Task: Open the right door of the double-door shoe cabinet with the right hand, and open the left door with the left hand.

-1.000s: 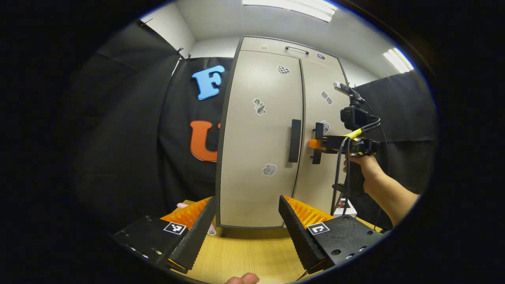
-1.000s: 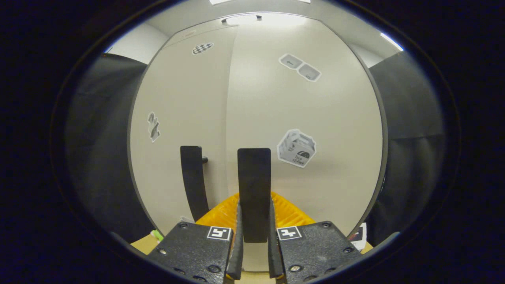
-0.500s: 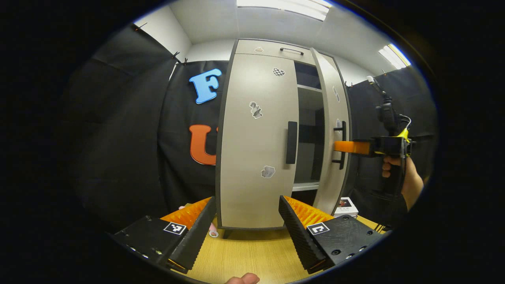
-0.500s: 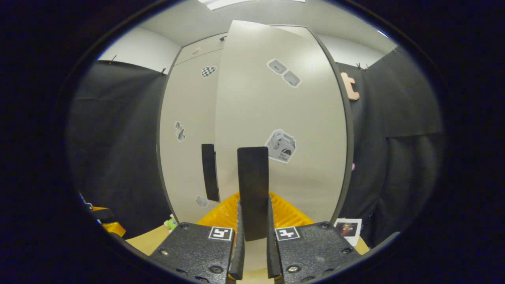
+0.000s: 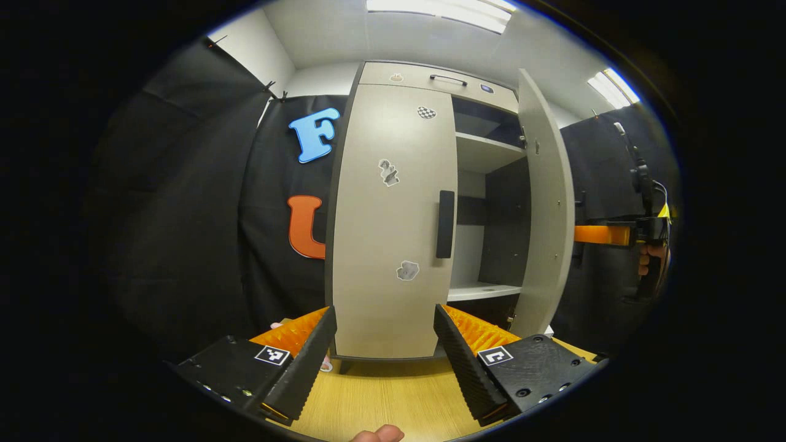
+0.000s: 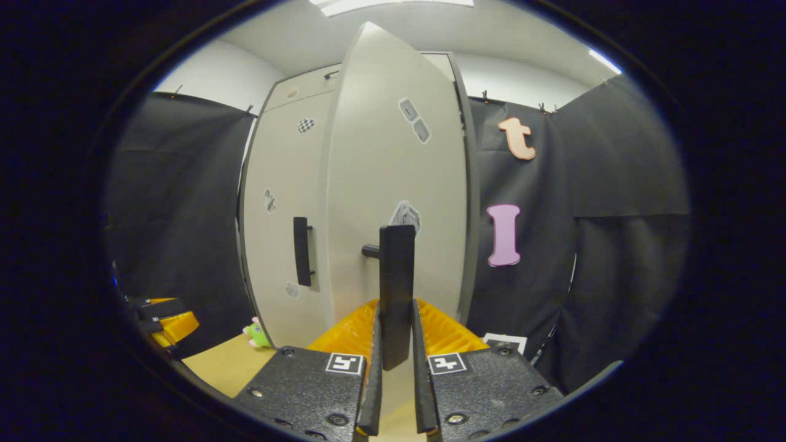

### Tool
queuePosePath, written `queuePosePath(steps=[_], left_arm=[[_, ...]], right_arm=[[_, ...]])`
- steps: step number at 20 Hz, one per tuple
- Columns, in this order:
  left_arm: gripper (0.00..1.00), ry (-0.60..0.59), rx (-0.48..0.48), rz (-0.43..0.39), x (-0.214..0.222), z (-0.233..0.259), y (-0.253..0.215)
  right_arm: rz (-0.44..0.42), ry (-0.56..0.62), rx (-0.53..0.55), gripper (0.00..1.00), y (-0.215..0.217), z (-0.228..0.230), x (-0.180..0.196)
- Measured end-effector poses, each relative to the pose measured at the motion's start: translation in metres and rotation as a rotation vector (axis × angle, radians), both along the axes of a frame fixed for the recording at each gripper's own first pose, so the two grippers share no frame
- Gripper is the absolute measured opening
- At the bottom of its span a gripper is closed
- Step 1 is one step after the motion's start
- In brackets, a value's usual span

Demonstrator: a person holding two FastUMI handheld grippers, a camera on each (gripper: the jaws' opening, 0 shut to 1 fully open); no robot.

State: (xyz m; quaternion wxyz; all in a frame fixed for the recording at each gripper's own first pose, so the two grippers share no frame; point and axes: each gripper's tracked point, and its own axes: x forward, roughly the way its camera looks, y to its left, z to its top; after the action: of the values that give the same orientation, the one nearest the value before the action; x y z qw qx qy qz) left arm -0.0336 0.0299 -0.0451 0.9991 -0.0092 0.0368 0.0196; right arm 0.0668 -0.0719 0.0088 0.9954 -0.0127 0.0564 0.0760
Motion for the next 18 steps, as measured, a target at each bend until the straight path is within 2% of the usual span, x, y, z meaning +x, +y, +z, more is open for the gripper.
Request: queuePosePath(steps=[6, 8, 9, 11, 12, 13, 14, 17, 18], left_arm=[[0.95, 0.012, -0.029, -0.048, 0.009, -0.006, -0.02], [0.95, 0.014, -0.033, -0.051, 0.01, -0.009, -0.021], [0.95, 0.015, -0.038, -0.053, 0.012, -0.011, -0.022], [0.95, 0.017, -0.044, -0.054, 0.012, -0.012, -0.022], [0.95, 0.015, -0.044, -0.051, 0.012, -0.012, -0.021], [0.95, 0.014, -0.044, -0.049, 0.012, -0.012, -0.02], [0.95, 0.015, -0.045, -0.045, 0.012, -0.013, -0.019], [0.95, 0.024, -0.056, -0.038, 0.012, -0.016, -0.014], [0.95, 0.024, -0.056, -0.029, 0.012, -0.017, -0.01]], right_arm=[[-0.037, 0.014, -0.035, 0.18, -0.029, -0.013, -0.014], [-0.081, -0.009, -0.024, 0.14, -0.042, -0.01, -0.009], [-0.109, -0.02, -0.016, 0.17, -0.049, -0.01, -0.006], [-0.163, -0.029, -0.015, 0.14, -0.066, -0.011, -0.002], [-0.187, -0.033, -0.012, 0.16, -0.075, -0.01, -0.001], [-0.208, -0.036, -0.007, 0.14, -0.085, -0.01, -0.001], [-0.222, -0.043, 0.0, 0.07, -0.095, -0.009, 0.0], [-0.173, -0.042, 0.082, 0.04, -0.109, -0.007, -0.003], [-0.161, -0.042, 0.108, 0.0, -0.109, -0.007, -0.003]])
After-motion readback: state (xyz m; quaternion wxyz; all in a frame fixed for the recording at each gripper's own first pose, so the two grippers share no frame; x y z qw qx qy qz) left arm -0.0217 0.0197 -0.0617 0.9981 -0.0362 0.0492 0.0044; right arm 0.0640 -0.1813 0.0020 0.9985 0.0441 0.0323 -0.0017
